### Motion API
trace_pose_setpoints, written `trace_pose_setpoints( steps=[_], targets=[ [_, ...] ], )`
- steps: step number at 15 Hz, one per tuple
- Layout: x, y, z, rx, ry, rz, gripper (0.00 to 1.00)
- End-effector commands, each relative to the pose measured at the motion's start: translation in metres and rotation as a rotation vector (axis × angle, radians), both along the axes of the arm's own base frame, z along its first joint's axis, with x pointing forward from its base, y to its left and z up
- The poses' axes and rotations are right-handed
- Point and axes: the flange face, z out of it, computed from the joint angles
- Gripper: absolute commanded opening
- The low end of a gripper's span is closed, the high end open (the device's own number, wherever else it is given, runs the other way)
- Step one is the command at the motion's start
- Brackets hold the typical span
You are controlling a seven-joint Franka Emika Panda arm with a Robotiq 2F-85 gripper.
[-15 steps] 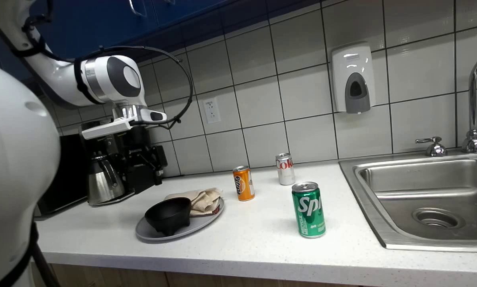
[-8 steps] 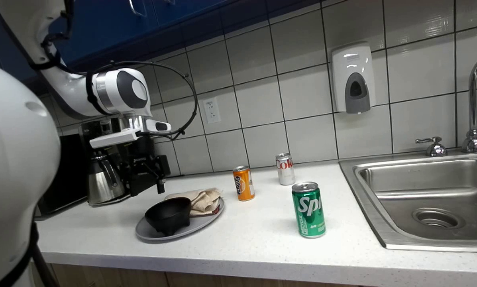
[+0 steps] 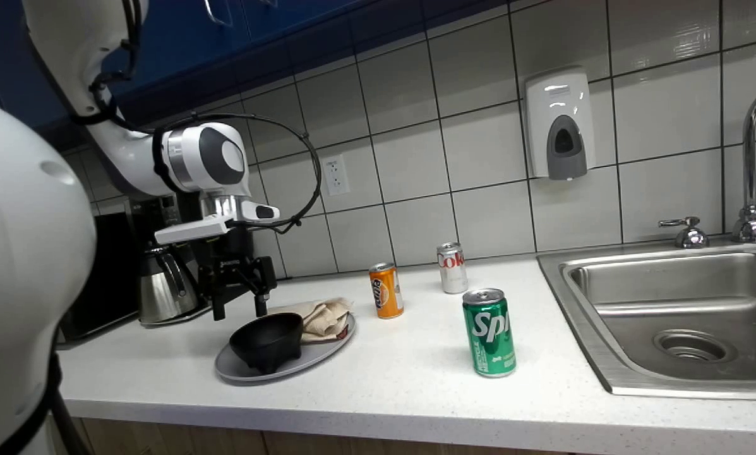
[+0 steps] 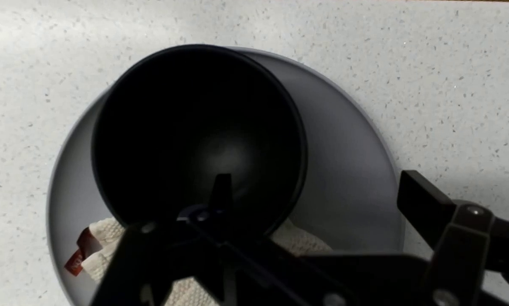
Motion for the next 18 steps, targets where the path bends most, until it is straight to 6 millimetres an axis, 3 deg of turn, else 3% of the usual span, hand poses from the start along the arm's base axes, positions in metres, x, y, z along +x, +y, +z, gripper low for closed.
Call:
trace_pose_setpoints(
  steps=[1,13,14,15,18],
  targets=[
    [0.008,0.001,-0.007,0.013,0.007,0.017,1.00],
    [0.013,0.002,-0.030,-0.005,0.021,0.012,1.00],
    [0.014,0.002,-0.031,-0.004,0.020,0.011,0.75],
    [0.014,0.001,-0.031,-0.005,0.019,0.012,0.74],
    [0.015,-0.001,-0.030,-0.002,0.016,0.006,0.49]
  ],
)
